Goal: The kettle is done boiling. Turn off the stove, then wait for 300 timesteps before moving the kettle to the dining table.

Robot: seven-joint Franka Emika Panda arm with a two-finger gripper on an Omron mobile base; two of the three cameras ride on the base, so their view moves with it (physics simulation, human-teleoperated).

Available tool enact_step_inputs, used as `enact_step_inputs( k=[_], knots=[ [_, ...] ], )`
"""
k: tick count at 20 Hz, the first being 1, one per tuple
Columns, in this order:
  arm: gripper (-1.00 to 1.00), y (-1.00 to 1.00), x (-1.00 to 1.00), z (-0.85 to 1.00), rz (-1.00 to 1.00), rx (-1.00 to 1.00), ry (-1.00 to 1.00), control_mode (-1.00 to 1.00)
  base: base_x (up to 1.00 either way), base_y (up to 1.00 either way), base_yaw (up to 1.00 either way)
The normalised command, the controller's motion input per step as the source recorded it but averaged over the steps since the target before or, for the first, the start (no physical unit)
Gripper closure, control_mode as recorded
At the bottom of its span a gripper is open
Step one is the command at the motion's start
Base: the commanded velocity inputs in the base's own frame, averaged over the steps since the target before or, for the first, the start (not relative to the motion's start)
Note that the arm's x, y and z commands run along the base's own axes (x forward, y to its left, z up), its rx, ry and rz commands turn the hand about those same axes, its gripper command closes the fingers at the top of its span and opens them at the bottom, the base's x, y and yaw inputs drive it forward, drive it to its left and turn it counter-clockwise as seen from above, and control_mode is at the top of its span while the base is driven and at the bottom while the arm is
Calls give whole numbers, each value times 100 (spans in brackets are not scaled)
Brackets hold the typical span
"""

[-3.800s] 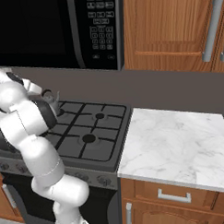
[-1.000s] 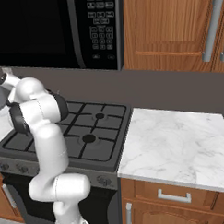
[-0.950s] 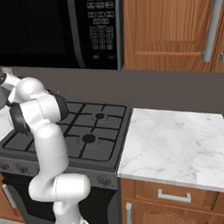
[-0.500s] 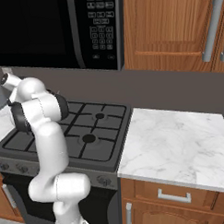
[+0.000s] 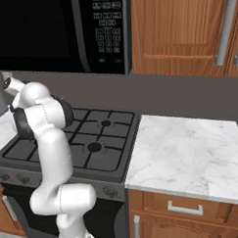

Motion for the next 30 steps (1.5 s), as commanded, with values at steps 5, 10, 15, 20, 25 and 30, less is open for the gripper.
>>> enact_step_inputs(
  k=[5, 10, 15, 20, 25, 30],
  knots=[
    [-100, 5, 19, -5, 0, 0, 0, -100, 0, 0, 0],
    [-100, 4, 17, -6, 0, 0, 0, -100, 0, 0, 0],
    [-100, 4, 17, -7, 0, 1, 0, -100, 0, 0, 0],
    [-100, 5, 16, -9, 0, 0, 0, -100, 0, 0, 0],
    [-100, 5, 17, -11, 0, 0, 0, -100, 0, 0, 0],
    [100, 5, 14, -13, 0, 0, 0, -100, 0, 0, 0]
  ],
)
